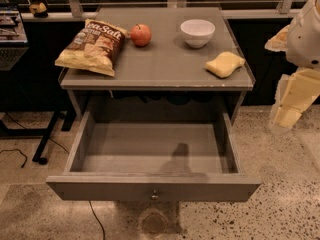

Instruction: Place sponge into top drawer

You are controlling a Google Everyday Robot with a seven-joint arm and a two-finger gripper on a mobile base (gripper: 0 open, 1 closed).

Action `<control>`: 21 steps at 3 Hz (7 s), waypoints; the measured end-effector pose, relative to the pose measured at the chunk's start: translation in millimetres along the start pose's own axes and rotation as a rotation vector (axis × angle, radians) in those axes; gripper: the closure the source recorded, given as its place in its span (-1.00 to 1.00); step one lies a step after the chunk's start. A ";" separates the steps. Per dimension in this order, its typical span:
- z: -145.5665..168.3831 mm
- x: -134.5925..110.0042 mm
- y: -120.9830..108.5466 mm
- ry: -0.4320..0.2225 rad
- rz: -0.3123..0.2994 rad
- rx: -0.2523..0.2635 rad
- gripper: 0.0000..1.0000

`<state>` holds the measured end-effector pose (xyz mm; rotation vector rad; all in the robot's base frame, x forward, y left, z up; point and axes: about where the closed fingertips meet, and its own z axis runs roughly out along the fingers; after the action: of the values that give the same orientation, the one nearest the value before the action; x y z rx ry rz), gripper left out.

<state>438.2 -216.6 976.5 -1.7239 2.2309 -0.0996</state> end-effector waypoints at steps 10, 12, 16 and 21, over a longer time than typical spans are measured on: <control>33.2 16.8 -174.8 -0.231 -0.417 0.048 -1.00; 75.5 -1.2 -209.8 -0.251 -0.415 0.061 -1.00; 110.1 12.0 -230.7 -0.270 -0.448 0.064 -1.00; 174.5 -16.0 -249.8 -0.308 -0.469 0.036 -1.00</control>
Offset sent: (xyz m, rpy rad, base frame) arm 0.0157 -0.0241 0.0017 -0.0218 -0.0518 0.1303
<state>725.0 -244.6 876.3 -2.0507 1.5744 0.0201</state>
